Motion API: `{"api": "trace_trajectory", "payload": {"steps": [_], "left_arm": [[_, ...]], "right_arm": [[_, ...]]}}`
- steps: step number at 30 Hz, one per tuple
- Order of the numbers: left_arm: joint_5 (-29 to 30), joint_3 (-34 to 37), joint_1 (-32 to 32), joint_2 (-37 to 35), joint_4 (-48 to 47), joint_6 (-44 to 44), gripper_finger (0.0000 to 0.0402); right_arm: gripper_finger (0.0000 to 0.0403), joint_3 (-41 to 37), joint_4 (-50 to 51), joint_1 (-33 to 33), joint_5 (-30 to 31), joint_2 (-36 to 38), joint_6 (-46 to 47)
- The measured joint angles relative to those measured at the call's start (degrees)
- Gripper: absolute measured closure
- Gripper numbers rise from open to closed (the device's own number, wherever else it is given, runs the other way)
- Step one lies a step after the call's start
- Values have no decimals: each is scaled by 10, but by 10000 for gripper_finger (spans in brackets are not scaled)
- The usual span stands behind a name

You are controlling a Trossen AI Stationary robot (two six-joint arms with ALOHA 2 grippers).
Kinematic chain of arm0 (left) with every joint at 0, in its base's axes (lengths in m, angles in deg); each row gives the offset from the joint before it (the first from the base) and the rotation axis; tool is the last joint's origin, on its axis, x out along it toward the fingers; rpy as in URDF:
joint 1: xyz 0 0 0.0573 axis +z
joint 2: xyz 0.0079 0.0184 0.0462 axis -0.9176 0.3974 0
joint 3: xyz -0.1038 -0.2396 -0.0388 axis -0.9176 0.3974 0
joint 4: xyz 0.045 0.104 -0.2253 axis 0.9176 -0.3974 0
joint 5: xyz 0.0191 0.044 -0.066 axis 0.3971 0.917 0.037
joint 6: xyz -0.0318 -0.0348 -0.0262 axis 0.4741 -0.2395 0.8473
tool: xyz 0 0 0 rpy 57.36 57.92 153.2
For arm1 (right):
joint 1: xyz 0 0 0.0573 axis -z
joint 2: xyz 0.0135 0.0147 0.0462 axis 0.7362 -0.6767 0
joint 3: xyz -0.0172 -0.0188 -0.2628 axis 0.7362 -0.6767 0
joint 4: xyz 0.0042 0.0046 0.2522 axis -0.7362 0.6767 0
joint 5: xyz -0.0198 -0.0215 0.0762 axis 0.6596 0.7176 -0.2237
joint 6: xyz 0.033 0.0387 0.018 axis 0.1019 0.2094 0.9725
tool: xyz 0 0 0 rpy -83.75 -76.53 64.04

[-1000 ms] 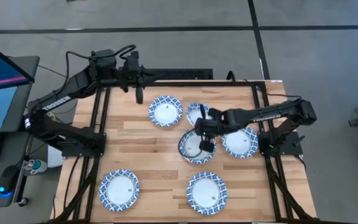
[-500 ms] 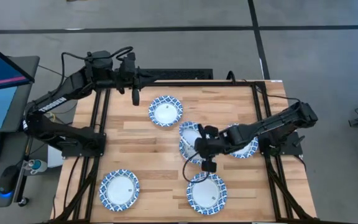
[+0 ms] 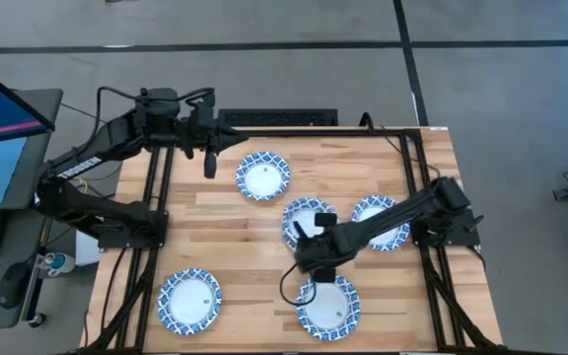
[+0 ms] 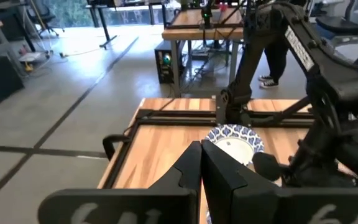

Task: Nest bowls inside each other
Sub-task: Stack the white bowl on top of the other white bowl

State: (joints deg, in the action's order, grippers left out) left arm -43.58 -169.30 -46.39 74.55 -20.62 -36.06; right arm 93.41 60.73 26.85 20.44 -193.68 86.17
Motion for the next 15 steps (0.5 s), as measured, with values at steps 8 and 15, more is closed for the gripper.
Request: {"api": "trace_trajectory", "payload": {"steps": [8, 15], "left_arm": [[1, 0, 0, -9, -3, -15, 401], [3, 0, 0, -17, -24, -27, 401]], "right_arm": [[371, 100, 47, 11, -10, -90, -5], [340, 127, 45, 16, -61, -121, -6]]}}
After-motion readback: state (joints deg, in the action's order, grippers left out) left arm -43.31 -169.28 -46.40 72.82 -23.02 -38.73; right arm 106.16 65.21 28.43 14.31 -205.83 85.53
